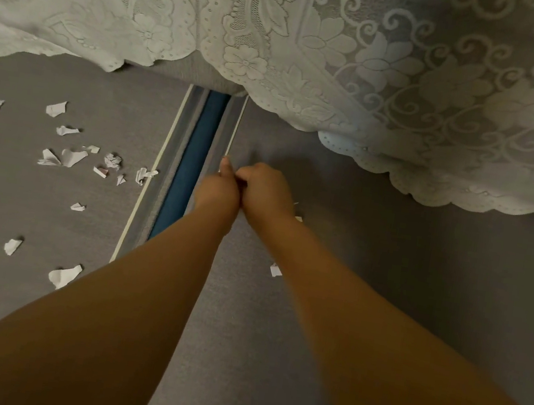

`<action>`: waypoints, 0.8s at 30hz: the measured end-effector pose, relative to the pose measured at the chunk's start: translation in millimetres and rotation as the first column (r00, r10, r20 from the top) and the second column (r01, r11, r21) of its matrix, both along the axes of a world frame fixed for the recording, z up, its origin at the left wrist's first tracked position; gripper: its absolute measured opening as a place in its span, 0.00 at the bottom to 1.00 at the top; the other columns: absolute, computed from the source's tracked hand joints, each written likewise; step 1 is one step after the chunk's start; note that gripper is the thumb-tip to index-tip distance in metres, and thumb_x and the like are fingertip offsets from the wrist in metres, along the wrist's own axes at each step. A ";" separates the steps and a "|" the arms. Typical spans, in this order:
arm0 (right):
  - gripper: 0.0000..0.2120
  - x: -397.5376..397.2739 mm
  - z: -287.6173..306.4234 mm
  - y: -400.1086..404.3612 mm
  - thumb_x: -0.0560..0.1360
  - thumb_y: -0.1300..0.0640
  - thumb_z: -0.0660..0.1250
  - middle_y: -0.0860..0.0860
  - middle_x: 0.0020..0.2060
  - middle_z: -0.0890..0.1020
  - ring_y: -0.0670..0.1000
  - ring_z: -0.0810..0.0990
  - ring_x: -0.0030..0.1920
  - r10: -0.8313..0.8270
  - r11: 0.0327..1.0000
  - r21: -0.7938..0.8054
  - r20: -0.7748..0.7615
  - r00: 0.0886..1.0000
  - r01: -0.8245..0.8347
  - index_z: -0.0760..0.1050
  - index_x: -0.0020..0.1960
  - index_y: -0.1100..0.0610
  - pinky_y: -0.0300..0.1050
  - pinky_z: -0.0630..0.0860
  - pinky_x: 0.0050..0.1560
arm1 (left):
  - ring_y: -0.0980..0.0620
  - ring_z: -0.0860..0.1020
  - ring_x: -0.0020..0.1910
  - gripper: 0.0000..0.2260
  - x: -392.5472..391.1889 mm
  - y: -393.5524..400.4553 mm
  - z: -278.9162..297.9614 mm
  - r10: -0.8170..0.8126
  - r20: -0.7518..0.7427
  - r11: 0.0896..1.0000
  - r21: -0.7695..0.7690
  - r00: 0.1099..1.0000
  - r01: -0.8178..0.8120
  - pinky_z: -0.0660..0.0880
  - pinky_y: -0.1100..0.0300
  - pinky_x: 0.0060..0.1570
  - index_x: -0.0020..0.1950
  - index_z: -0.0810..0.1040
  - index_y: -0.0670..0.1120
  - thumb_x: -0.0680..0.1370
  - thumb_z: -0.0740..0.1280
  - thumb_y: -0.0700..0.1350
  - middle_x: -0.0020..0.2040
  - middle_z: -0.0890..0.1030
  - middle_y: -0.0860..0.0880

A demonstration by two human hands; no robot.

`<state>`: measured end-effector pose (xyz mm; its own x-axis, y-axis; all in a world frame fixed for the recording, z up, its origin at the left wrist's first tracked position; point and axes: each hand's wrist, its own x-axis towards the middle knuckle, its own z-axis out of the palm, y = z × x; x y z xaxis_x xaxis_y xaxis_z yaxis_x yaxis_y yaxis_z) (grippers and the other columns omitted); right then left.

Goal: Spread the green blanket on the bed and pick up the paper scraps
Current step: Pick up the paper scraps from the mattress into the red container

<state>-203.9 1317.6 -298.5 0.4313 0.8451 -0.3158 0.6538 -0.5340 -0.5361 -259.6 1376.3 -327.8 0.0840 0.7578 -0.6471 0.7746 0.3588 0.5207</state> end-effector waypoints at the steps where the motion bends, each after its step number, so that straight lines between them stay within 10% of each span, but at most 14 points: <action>1: 0.10 1.4 0.7 -0.3 0.81 0.61 0.58 0.55 0.45 0.80 0.51 0.77 0.42 0.011 1.000 -0.016 -0.037 0.999 -0.012 0.78 0.51 0.60 0.41 0.72 0.45 | 0.46 0.80 0.47 0.27 0.5 0.1 -0.9 0.027 -0.013 0.999 -0.027 1.000 -0.027 0.66 0.59 0.26 0.79 0.50 0.45 0.82 0.57 0.44 0.55 0.79 0.40; 5: 0.09 2.2 -3.6 -5.0 0.80 0.60 0.60 0.55 0.42 0.83 0.53 0.82 0.42 -0.120 0.992 0.025 -0.072 0.990 0.122 0.79 0.48 0.58 0.42 0.73 0.41 | 0.49 0.77 0.32 0.30 3.0 -7.8 8.8 0.138 0.062 0.983 -0.134 0.988 -0.129 0.71 0.57 0.30 0.54 0.79 0.41 0.80 0.48 0.64 0.34 0.79 0.46; 9: 0.09 2.1 -6.0 -6.9 0.79 0.57 0.62 0.52 0.40 0.83 0.52 0.81 0.40 -0.199 0.979 0.021 -0.054 0.979 0.200 0.79 0.44 0.55 0.45 0.76 0.42 | 0.41 0.80 0.54 0.27 2.7 -15.5 6.9 0.097 0.073 0.988 -0.125 0.993 -0.087 0.77 0.50 0.51 0.61 0.77 0.40 0.82 0.49 0.59 0.54 0.82 0.39; 12: 0.08 13.9 -5.0 -6.1 0.78 0.59 0.63 0.51 0.40 0.83 0.50 0.80 0.38 -0.125 0.990 -0.080 -0.166 0.978 0.113 0.82 0.49 0.56 0.45 0.77 0.44 | 0.41 0.78 0.60 0.20 0.4 -12.0 6.8 0.120 0.135 0.983 -0.154 0.984 -0.099 0.77 0.52 0.48 0.65 0.74 0.40 0.81 0.57 0.51 0.61 0.79 0.40; 17: 0.13 37.2 -3.1 -24.5 0.80 0.63 0.62 0.53 0.49 0.84 0.44 0.83 0.42 -0.279 0.937 -0.081 -0.761 0.586 0.341 0.78 0.62 0.61 0.33 0.80 0.40 | 0.43 0.77 0.59 0.32 -10.0 0.1 7.0 -0.129 -0.119 0.991 -0.046 0.984 0.124 0.76 0.53 0.48 0.76 0.56 0.46 0.76 0.68 0.38 0.62 0.76 0.42; 24: 0.08 53.4 -39.9 -46.4 0.77 0.57 0.67 0.52 0.57 0.80 0.49 0.79 0.55 -0.613 0.787 -0.135 -0.293 0.734 0.603 0.79 0.56 0.54 0.43 0.75 0.51 | 0.45 0.76 0.61 0.37 -28.6 9.6 -14.7 -0.240 -0.178 0.967 0.040 0.954 0.251 0.75 0.54 0.47 0.79 0.45 0.50 0.78 0.66 0.42 0.67 0.73 0.44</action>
